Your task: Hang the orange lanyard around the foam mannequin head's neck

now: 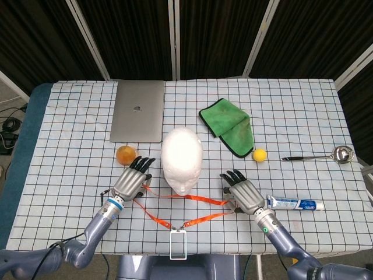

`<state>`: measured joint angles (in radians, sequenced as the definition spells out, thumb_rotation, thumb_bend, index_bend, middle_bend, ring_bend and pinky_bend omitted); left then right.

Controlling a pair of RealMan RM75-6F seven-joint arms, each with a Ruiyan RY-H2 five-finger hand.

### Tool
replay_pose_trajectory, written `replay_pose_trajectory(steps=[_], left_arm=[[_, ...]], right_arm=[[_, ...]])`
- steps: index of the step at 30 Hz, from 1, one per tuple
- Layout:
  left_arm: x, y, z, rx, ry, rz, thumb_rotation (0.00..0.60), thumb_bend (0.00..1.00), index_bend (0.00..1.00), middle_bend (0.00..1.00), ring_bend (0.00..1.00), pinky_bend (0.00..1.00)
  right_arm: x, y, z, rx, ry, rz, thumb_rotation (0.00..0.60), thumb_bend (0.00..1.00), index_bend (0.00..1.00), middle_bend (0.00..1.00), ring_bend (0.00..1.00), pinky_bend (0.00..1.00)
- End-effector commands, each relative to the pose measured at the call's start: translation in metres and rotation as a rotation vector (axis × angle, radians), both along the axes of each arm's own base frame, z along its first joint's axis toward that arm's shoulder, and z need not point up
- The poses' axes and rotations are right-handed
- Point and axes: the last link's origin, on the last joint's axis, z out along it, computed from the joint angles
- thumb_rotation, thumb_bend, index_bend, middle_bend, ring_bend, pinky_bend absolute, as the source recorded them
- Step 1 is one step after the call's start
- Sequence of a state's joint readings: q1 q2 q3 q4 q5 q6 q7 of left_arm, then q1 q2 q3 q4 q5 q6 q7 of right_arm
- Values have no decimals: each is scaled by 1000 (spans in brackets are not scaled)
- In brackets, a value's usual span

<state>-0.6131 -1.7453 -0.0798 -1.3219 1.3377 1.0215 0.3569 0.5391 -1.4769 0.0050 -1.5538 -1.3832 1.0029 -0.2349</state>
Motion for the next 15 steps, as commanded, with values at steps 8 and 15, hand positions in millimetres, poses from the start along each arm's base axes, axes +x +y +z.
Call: replay_pose_trajectory(steps=[8,15], left_arm=[[3,-26,39,42,-93,-174,600,462,728,0,0,0],[10,-34,64,75,-209,-239,600,463,736,0,0,0]], right_arm=[[3,14,23,-6,17,282,600,404,722,100,0,0],[14,20,46,-53,-60,377,600,404,727,108,0,0]])
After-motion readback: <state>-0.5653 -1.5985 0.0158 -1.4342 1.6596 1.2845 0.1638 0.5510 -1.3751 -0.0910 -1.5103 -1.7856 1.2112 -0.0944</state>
